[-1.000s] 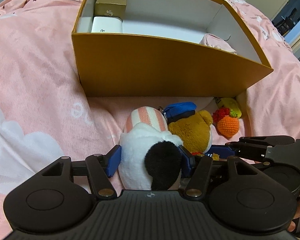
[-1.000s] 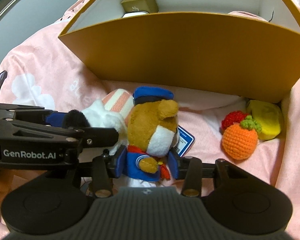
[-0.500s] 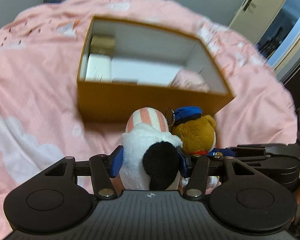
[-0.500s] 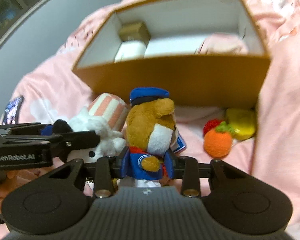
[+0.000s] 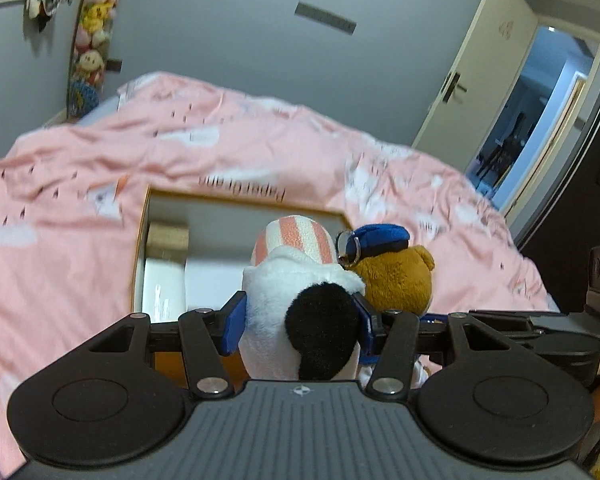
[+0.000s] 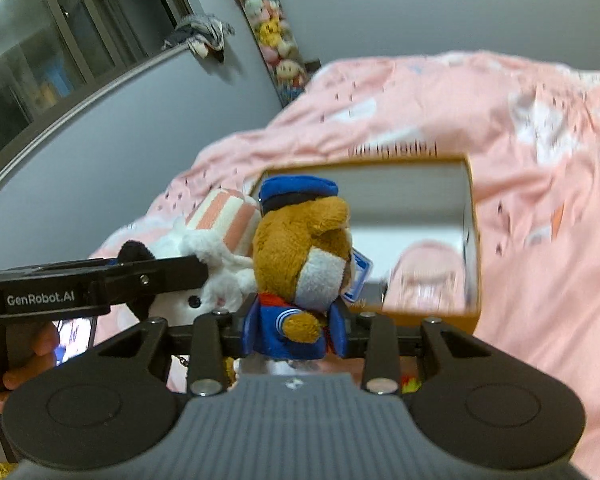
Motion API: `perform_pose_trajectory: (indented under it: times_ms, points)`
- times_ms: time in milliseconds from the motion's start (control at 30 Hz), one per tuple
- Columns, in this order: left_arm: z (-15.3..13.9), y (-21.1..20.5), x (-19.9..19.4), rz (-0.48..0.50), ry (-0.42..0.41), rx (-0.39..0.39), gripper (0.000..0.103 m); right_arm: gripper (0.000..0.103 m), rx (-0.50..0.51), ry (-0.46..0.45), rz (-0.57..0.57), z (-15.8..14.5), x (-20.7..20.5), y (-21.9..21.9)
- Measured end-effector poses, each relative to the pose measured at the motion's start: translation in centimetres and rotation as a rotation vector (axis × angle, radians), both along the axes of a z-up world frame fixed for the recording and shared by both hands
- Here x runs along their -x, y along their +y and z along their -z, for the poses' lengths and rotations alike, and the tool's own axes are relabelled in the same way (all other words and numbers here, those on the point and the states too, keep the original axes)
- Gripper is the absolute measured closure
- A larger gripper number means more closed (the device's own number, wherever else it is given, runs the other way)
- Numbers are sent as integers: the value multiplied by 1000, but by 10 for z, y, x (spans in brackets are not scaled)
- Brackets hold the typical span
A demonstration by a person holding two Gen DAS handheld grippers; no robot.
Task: Organize objects
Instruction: 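Carry both plush toys into the orange box and open both tools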
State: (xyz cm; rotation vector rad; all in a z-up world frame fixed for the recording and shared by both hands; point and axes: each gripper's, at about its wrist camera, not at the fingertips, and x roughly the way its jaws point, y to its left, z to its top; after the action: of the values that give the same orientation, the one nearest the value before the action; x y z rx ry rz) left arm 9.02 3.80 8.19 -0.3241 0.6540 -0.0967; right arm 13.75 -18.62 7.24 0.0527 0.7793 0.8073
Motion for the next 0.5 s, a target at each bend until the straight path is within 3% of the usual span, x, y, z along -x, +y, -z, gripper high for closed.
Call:
perform_pose_trajectory:
  times_ms: [200,500]
  points:
    - [3,20,-37,0,-16,73,41,65,18,-41,10,-10,-33,21]
    - [44,52,-97,-36,83,139,41,65,125,73,7,23,-93,53]
